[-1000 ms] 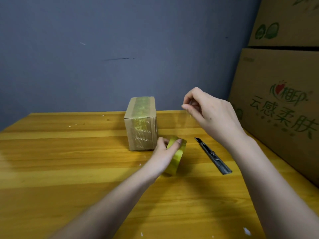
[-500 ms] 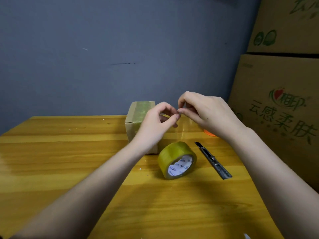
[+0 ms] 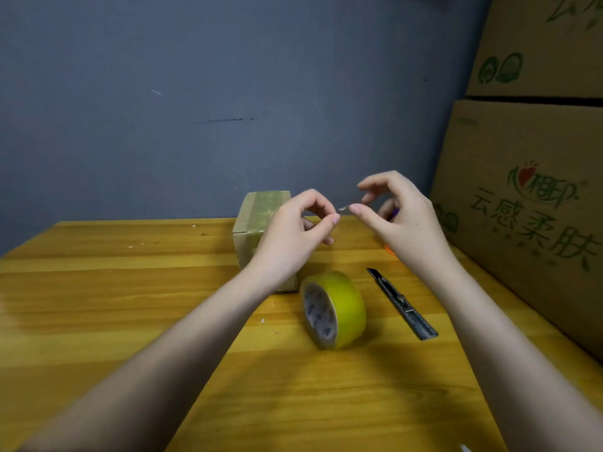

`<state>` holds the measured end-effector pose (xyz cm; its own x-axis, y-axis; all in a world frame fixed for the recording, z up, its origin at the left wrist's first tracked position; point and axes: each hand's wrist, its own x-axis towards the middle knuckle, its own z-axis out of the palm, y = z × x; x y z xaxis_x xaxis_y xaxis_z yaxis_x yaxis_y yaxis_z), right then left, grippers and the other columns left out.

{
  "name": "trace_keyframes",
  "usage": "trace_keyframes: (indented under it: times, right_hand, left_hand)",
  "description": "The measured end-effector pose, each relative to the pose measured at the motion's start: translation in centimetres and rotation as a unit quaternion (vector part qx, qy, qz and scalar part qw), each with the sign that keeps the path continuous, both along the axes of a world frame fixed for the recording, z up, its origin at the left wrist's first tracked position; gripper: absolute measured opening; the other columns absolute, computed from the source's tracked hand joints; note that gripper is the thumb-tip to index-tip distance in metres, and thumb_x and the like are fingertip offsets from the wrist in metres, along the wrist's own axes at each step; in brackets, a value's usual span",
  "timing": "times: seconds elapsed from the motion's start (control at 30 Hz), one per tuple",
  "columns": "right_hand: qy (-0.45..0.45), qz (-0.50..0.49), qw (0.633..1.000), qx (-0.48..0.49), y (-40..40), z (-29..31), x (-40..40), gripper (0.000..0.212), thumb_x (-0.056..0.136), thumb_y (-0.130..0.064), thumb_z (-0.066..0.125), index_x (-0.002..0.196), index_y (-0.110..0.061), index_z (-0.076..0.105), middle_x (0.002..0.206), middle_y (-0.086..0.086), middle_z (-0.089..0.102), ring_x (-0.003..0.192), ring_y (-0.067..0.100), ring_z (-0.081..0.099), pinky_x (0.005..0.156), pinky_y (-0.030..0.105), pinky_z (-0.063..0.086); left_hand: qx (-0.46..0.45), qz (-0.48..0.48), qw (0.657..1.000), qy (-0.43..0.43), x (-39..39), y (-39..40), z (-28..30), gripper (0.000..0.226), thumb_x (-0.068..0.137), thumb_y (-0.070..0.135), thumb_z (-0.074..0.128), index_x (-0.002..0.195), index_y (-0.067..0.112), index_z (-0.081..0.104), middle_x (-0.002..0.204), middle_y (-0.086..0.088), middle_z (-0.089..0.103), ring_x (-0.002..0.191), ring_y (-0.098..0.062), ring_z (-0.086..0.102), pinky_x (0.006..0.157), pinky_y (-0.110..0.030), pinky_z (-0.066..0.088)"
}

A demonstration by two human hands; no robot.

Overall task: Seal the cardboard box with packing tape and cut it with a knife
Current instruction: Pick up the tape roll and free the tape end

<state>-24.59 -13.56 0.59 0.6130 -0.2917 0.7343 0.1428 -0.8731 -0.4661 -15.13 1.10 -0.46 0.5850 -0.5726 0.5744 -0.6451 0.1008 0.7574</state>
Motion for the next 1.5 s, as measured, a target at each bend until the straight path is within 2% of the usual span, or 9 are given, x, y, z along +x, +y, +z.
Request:
trace_keyframes:
  times: [0.17,0.37,0.67,0.83,1.07,1.17,1.27,1.4,1.5]
  right_hand:
    - [0.043,0.116,0.977,0.174,0.1,-1.4,0.8,0.019,0.084,-0.017,0.068,0.102,-0.013,0.062,0.096,-0.009,0.065,0.087,-0.004,0.062,0.07,0.01,0.049]
    - [0.011,0.137,0.954,0.268,0.7,-1.9,1.6,0.004,0.089,-0.016,0.061,0.093,-0.015,0.061,0.097,-0.001,0.07,0.085,0.006,0.069,0.062,0.016,0.052]
    - [0.0,0.119,0.973,0.196,1.9,-1.9,1.5,0.005,0.094,-0.013,0.052,0.096,-0.009,0.05,0.079,-0.003,0.065,0.068,0.014,0.068,0.058,0.025,0.049]
    - [-0.031,0.108,0.975,0.192,2.5,-2.1,1.4,0.01,0.092,-0.01,0.056,0.097,-0.002,0.054,0.082,0.008,0.066,0.066,0.017,0.068,0.056,0.013,0.047]
    - [-0.065,0.092,0.975,0.194,3.0,-2.6,1.2,0.019,0.089,-0.01,0.061,0.104,-0.006,0.05,0.081,0.006,0.066,0.063,0.016,0.067,0.065,0.033,0.058]
    - [-0.081,0.099,0.969,0.211,3.1,-2.5,1.1,0.021,0.088,-0.007,0.061,0.102,-0.004,0.045,0.084,0.015,0.062,0.067,0.018,0.067,0.062,0.037,0.059]
    - [-0.083,0.104,0.969,0.209,3.2,-2.6,1.0,0.017,0.089,-0.006,0.059,0.097,-0.007,0.044,0.086,0.019,0.061,0.07,0.018,0.067,0.059,0.029,0.058]
    - [-0.075,0.112,0.969,0.209,3.2,-2.8,0.8,0.011,0.091,-0.006,0.055,0.094,-0.009,0.045,0.089,0.018,0.063,0.072,0.017,0.067,0.059,0.018,0.051]
    - [-0.067,0.115,0.97,0.202,3.1,-3.0,0.6,0.006,0.092,-0.004,0.052,0.093,-0.007,0.048,0.087,0.01,0.066,0.071,0.015,0.067,0.06,0.015,0.048]
  left_hand:
    - [-0.013,-0.012,0.999,0.028,0.3,0.3,-0.2,0.014,0.09,0.012,0.062,0.079,0.02,0.057,0.084,0.007,0.059,0.062,-0.014,0.068,0.061,-0.02,0.053]
    - [-0.011,-0.013,0.999,0.038,0.5,0.7,-0.2,0.008,0.09,0.012,0.061,0.084,0.015,0.058,0.087,0.003,0.06,0.062,-0.012,0.068,0.062,-0.016,0.053]
    - [-0.022,0.01,0.999,0.045,0.4,1.1,-0.1,0.013,0.09,0.012,0.062,0.079,0.018,0.057,0.086,0.0,0.061,0.059,-0.009,0.067,0.059,-0.012,0.049]
    - [-0.032,0.036,0.997,0.053,0.4,1.1,-0.4,0.008,0.088,0.012,0.064,0.081,0.013,0.059,0.077,-0.001,0.065,0.06,-0.012,0.068,0.068,-0.028,0.057]
    - [-0.048,0.047,0.996,0.062,0.4,1.1,-0.8,0.007,0.086,0.007,0.066,0.081,0.011,0.062,0.07,-0.002,0.067,0.06,-0.011,0.067,0.061,-0.019,0.055]
    - [-0.044,0.057,0.996,0.055,0.5,1.0,-1.0,0.008,0.086,0.01,0.067,0.081,0.014,0.063,0.071,-0.001,0.068,0.063,-0.012,0.068,0.066,-0.027,0.058]
    - [-0.044,0.059,0.996,0.053,0.4,0.9,-1.2,0.008,0.085,0.013,0.068,0.084,0.018,0.061,0.071,0.002,0.069,0.063,-0.012,0.069,0.071,-0.035,0.06]
    - [-0.054,0.041,0.993,0.095,-0.1,1.1,-0.5,0.031,0.085,0.011,0.068,0.1,0.016,0.042,0.067,-0.001,0.07,0.055,-0.012,0.066,0.065,-0.015,0.053]
    - [-0.04,0.054,0.994,0.089,-0.4,1.2,-0.1,0.032,0.086,0.013,0.067,0.102,0.015,0.04,0.067,0.0,0.07,0.055,-0.012,0.066,0.065,-0.016,0.052]
